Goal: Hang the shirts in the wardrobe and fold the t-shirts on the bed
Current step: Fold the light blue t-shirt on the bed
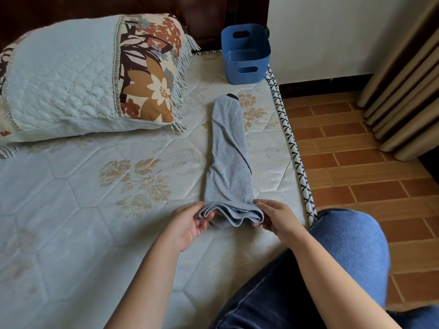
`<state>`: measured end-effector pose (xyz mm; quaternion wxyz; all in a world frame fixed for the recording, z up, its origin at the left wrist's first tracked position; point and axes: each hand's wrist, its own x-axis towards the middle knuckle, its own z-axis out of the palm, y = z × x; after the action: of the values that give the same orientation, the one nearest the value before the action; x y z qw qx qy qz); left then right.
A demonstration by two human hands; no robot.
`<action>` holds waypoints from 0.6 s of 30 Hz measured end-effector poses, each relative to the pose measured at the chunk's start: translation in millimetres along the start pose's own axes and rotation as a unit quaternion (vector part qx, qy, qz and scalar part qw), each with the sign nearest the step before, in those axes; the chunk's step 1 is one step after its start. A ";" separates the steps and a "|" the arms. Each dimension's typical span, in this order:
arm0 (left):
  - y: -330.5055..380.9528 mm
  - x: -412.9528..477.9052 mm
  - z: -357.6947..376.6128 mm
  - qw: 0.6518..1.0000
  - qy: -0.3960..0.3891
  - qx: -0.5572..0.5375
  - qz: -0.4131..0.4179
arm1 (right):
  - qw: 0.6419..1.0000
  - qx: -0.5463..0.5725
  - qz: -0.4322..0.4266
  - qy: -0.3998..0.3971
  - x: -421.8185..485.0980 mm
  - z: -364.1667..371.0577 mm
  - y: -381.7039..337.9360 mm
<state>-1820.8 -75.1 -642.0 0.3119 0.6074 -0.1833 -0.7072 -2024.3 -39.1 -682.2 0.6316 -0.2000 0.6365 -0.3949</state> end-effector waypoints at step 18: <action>-40.1 61.8 -12.7 0.869 0.145 0.414 0.229 | 0.897 -0.393 -0.146 0.142 32.7 14.4 11.7</action>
<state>-1821.5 -85.0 -716.1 0.2085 0.7175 -0.5460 -0.3789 -2011.6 -60.3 -710.5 0.3396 -0.4641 0.7868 -0.2243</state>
